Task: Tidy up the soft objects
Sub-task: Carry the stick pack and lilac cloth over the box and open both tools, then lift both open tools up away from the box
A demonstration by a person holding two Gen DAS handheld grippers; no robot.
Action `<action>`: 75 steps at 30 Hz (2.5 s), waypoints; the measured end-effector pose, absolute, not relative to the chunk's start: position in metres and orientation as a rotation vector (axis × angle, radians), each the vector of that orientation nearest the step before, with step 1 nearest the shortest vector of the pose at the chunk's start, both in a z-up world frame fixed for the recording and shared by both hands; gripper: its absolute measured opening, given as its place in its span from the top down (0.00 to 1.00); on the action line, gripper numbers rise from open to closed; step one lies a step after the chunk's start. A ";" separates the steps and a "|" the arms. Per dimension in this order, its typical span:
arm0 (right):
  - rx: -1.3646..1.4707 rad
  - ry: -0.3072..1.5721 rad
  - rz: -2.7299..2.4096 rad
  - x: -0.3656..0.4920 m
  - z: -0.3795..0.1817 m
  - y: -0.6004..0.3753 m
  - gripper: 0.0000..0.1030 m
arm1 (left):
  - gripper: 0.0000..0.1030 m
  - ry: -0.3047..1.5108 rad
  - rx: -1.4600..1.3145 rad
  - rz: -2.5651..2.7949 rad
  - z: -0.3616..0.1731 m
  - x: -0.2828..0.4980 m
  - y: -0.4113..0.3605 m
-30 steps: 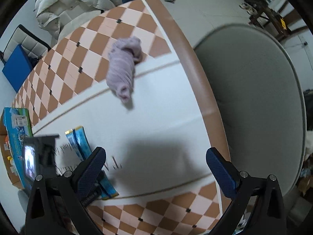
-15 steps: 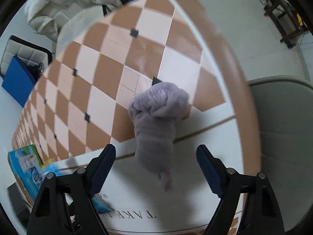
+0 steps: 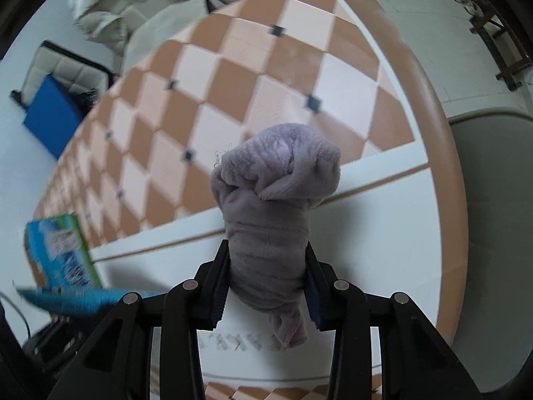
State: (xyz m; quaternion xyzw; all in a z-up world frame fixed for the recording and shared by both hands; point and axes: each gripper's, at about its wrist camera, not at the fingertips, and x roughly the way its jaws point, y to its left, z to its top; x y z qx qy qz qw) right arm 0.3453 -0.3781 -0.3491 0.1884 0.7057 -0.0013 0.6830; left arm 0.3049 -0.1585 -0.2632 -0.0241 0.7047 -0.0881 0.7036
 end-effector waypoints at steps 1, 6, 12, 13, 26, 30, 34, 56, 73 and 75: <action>0.425 1.569 0.016 0.338 -0.340 -0.371 0.60 | 0.86 1.555 -0.060 -0.202 -0.258 0.300 -0.159; 0.411 1.499 0.098 0.308 -0.297 -0.331 0.60 | 0.86 1.479 -0.089 -0.230 -0.217 0.295 -0.134; 0.371 1.419 0.185 0.284 -0.243 -0.273 0.60 | 0.86 1.385 -0.138 -0.223 -0.166 0.276 -0.071; 0.360 1.407 0.200 0.280 -0.234 -0.257 0.60 | 0.86 1.372 -0.144 -0.211 -0.159 0.272 -0.057; 0.279 1.425 0.369 0.226 -0.216 -0.061 0.60 | 0.86 1.332 -0.217 0.006 -0.151 0.192 0.122; 0.239 1.447 0.368 0.219 -0.231 -0.018 0.60 | 0.86 1.350 -0.243 0.089 -0.161 0.170 0.179; 0.226 1.487 0.341 0.220 -0.254 0.006 0.60 | 0.86 1.387 -0.259 0.132 -0.177 0.164 0.212; 0.094 1.673 0.159 0.269 -0.347 0.049 0.54 | 0.83 1.713 -0.211 0.200 -0.308 0.245 0.268; 0.047 1.570 0.150 0.264 -0.306 0.057 0.25 | 0.53 1.547 -0.152 0.143 -0.254 0.225 0.222; 0.025 1.545 0.143 0.260 -0.299 0.057 0.19 | 0.40 1.513 -0.142 0.145 -0.248 0.220 0.220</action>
